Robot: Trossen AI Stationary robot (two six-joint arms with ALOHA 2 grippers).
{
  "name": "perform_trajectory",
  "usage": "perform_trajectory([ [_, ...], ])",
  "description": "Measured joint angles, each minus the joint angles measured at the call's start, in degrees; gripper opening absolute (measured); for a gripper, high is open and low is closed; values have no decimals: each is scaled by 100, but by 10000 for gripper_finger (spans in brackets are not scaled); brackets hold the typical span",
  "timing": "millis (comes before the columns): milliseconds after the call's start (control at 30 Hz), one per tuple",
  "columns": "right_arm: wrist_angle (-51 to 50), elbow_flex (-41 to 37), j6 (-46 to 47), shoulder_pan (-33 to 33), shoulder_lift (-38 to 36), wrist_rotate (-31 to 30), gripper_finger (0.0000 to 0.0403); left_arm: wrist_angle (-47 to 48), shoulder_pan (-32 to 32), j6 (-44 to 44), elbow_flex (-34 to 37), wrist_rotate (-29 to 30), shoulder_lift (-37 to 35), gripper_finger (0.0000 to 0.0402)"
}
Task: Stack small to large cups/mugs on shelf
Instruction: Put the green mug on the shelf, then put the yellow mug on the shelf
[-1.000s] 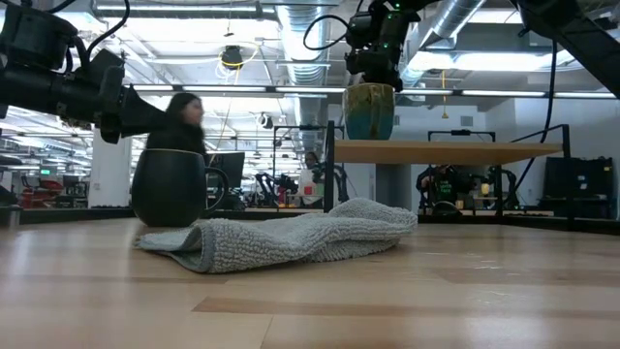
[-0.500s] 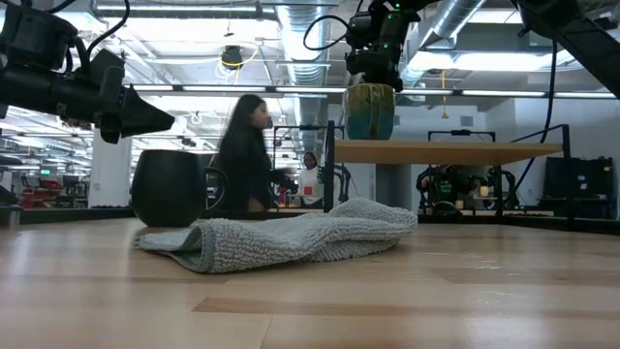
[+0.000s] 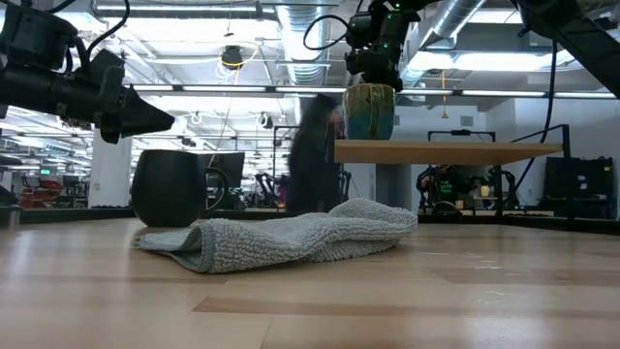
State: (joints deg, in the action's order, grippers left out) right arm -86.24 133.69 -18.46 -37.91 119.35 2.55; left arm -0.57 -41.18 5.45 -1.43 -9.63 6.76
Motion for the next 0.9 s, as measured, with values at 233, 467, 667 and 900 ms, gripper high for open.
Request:
perform_trajectory([
  [233, -2, 0, -2, 0, 0, -1, 212, 0, 0, 15, 0, 0, -1, 128],
  [467, -14, 37, -244, 19, -4, -3, 222, 1, -1, 22, 0, 0, 1, 128],
  [667, -37, 127, -258, 70, -46, -273, 221, 1, 1, 24, 0, 0, -1, 128],
  [900, -85, 127, -258, 72, -66, -415, 221, 1, 1, 44, 0, 2, -1, 128],
])
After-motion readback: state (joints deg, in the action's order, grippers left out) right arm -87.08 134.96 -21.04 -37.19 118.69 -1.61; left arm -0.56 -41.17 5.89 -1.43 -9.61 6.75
